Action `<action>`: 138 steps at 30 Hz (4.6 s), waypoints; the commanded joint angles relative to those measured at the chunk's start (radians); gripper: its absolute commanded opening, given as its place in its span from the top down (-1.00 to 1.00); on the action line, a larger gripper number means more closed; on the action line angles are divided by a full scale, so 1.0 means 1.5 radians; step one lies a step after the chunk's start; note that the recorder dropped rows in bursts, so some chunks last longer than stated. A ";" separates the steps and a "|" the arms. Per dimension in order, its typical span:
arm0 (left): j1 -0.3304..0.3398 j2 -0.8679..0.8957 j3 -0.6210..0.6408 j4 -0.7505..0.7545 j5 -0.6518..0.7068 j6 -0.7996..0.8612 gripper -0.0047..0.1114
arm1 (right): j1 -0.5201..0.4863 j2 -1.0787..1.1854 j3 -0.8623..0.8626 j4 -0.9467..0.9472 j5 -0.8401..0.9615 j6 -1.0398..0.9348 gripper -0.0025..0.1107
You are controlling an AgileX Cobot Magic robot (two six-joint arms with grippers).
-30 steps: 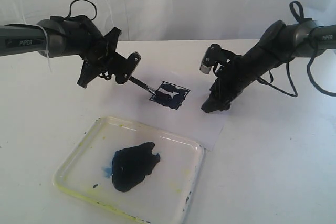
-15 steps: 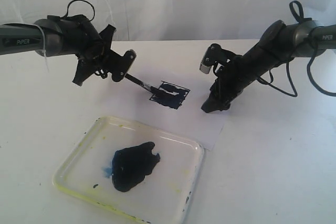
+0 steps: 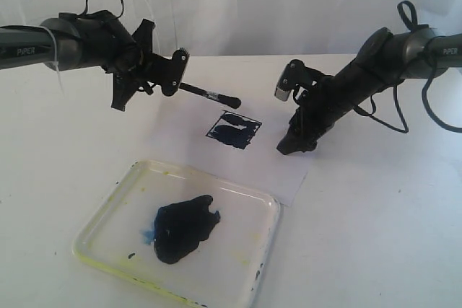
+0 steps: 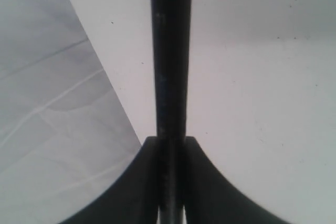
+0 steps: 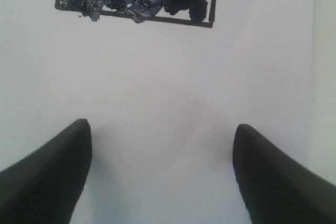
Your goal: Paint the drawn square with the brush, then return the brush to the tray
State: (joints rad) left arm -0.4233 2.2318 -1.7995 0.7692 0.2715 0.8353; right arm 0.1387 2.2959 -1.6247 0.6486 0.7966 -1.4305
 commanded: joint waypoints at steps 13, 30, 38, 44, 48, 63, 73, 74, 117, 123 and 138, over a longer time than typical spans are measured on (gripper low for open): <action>-0.038 0.004 0.016 -0.019 0.022 0.074 0.92 | -0.004 0.028 0.013 -0.065 -0.002 0.011 -0.29; -0.031 0.043 -0.016 0.032 0.031 0.021 0.92 | -0.004 0.028 0.013 -0.065 -0.002 0.011 -0.29; -0.031 0.053 -0.028 0.044 0.017 0.002 0.92 | -0.004 0.028 0.013 -0.065 -0.002 0.011 -0.29; -0.031 0.053 -0.028 0.066 0.027 -0.002 0.92 | -0.004 0.028 0.013 -0.065 -0.002 0.011 -0.29; -0.031 0.053 -0.028 0.089 0.031 -0.007 0.92 | -0.004 0.028 0.013 -0.067 -0.002 0.011 -0.29; -0.031 0.053 -0.028 0.250 0.065 -0.172 0.92 | -0.004 0.028 0.013 -0.067 -0.002 0.012 -0.29; -0.031 0.053 -0.028 0.250 0.096 -0.171 0.92 | -0.004 0.028 0.013 -0.067 -0.005 0.012 -0.29; -0.031 0.053 -0.028 0.250 0.106 -0.171 0.92 | -0.004 0.028 0.013 -0.067 -0.005 0.012 -0.29; -0.031 0.014 -0.025 0.020 0.186 0.091 0.92 | -0.004 0.028 0.013 -0.068 -0.014 0.012 -0.29; -0.028 0.014 -0.025 -0.002 0.180 0.102 0.92 | -0.004 0.028 0.013 -0.068 -0.014 0.013 -0.29; -0.005 0.017 -0.025 -0.002 0.156 0.098 0.92 | -0.004 0.028 0.013 -0.068 -0.014 0.013 -0.29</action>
State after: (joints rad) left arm -0.4352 2.2651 -1.8369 0.7688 0.5197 0.9980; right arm 0.1387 2.2959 -1.6247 0.6427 0.7869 -1.4143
